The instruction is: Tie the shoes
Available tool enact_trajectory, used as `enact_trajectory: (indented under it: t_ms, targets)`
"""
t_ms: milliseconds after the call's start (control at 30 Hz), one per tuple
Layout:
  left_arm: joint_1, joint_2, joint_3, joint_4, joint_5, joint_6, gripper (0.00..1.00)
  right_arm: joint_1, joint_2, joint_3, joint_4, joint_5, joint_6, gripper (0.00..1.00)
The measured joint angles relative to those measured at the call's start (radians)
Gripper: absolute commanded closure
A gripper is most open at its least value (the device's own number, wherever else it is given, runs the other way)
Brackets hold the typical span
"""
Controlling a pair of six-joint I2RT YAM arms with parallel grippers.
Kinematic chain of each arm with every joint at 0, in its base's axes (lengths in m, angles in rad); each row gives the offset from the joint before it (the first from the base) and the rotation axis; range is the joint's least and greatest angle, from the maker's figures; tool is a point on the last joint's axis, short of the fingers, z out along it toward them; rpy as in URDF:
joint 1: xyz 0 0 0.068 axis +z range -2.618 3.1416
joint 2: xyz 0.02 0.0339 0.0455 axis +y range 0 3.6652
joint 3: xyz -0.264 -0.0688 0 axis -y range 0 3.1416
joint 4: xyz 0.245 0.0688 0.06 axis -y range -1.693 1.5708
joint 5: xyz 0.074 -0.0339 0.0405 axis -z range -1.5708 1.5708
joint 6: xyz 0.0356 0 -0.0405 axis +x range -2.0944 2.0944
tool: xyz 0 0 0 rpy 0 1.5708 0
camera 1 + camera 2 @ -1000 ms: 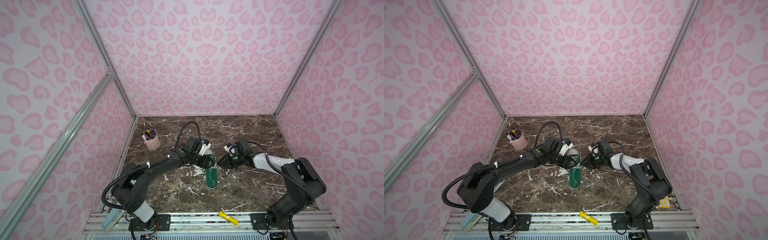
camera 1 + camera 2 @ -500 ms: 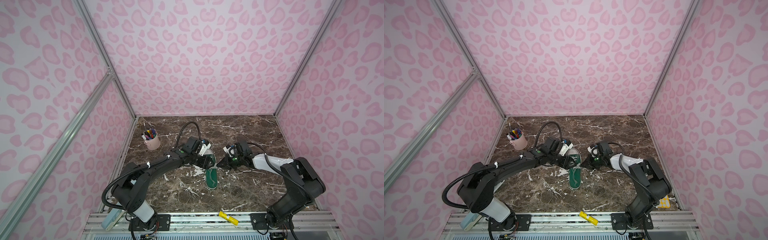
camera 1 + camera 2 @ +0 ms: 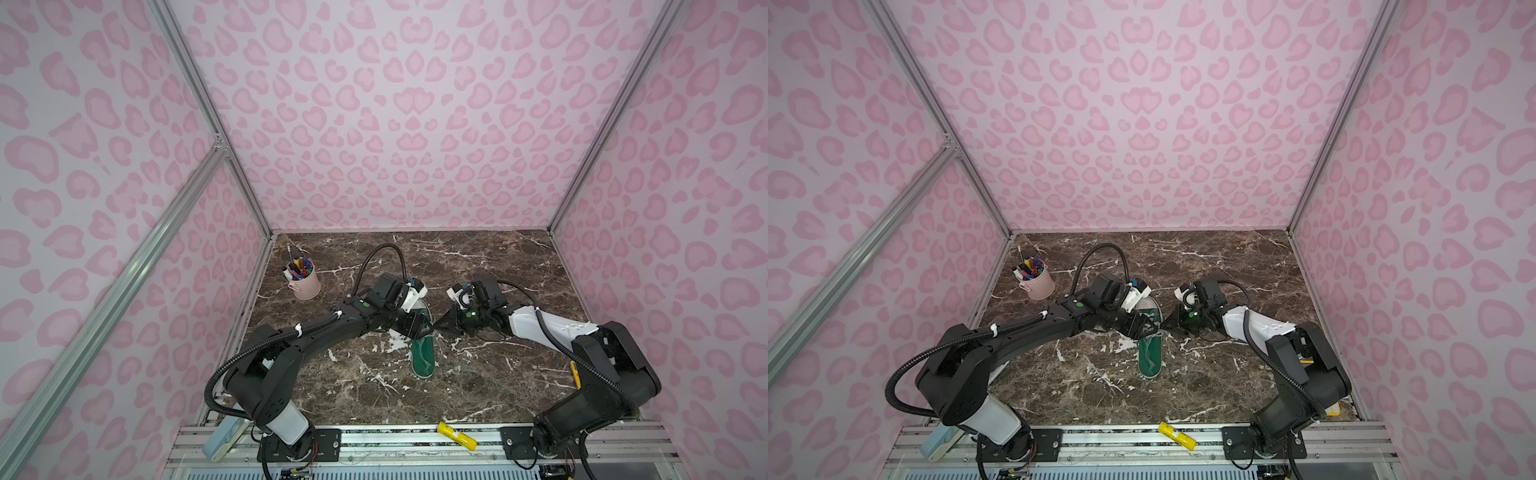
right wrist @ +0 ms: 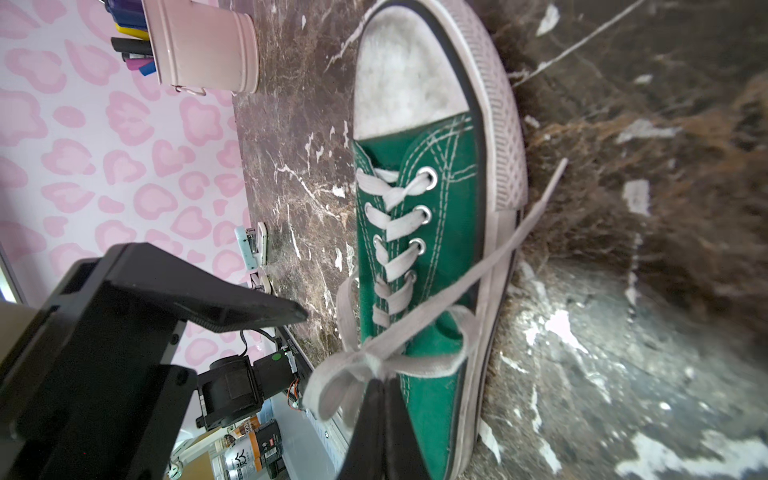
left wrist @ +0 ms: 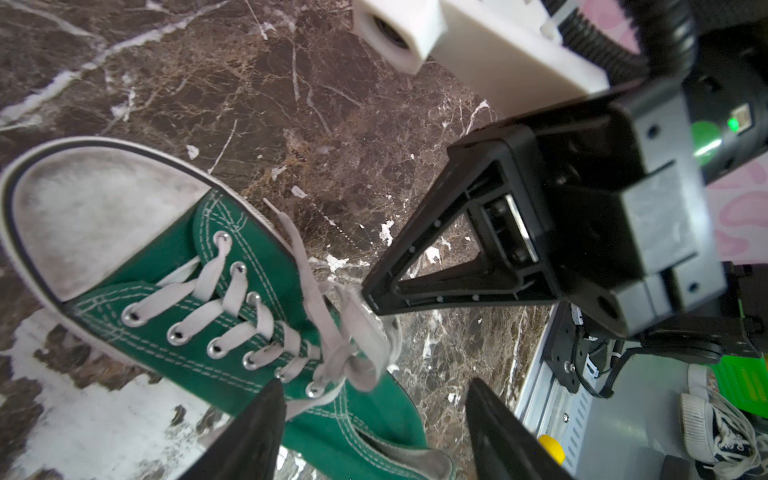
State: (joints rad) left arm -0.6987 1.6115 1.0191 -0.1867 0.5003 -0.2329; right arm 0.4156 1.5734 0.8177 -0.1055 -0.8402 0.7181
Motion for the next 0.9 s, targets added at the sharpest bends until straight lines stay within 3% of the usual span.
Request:
enact_trajectory:
  t_ms: [400, 900]
  targets:
    - [-0.005, -0.146, -0.239, 0.299, -0.055, 0.113, 0.26, 0.001, 0.015, 0.023, -0.013, -0.001, -0.003, 0.97]
    - [-0.040, -0.081, -0.270, 0.423, -0.059, 0.300, 0.28, 0.016, 0.014, 0.031, -0.020, -0.001, -0.003, 0.97]
